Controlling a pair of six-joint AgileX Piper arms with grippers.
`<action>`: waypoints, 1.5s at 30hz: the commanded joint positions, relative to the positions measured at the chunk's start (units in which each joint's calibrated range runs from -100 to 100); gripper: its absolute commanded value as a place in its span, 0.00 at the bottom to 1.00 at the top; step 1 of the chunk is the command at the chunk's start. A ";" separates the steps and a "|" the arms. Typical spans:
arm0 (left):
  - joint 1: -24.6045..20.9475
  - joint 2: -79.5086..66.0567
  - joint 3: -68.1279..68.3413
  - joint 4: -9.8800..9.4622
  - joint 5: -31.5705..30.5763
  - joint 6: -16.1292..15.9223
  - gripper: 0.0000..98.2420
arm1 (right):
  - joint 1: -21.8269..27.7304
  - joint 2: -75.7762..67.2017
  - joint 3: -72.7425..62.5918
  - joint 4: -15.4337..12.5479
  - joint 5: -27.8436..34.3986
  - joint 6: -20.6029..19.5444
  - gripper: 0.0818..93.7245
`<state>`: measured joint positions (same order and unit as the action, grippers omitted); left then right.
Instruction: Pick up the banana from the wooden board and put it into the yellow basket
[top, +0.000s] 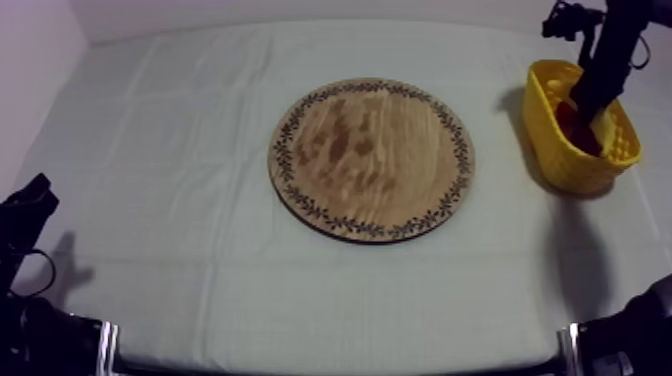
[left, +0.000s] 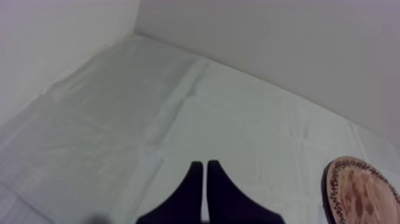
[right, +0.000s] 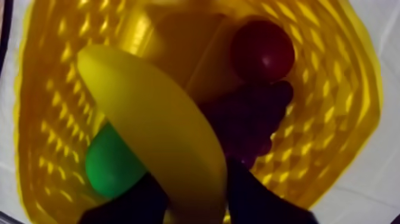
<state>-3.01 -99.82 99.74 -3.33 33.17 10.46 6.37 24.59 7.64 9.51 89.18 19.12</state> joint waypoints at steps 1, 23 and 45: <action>0.01 0.00 0.03 0.03 -0.02 0.01 0.00 | -0.09 0.41 0.40 0.45 -0.44 -0.49 0.47; 0.01 0.00 0.03 0.03 -0.02 0.01 0.00 | -1.03 -3.05 0.01 -0.37 -2.16 -2.05 0.86; 0.01 0.00 0.03 0.03 -0.02 0.01 0.00 | -2.50 -27.72 12.98 -7.45 -14.02 -2.77 0.41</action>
<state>-3.01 -99.82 99.74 -3.33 33.17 10.46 3.98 -0.70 19.20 2.15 76.34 16.56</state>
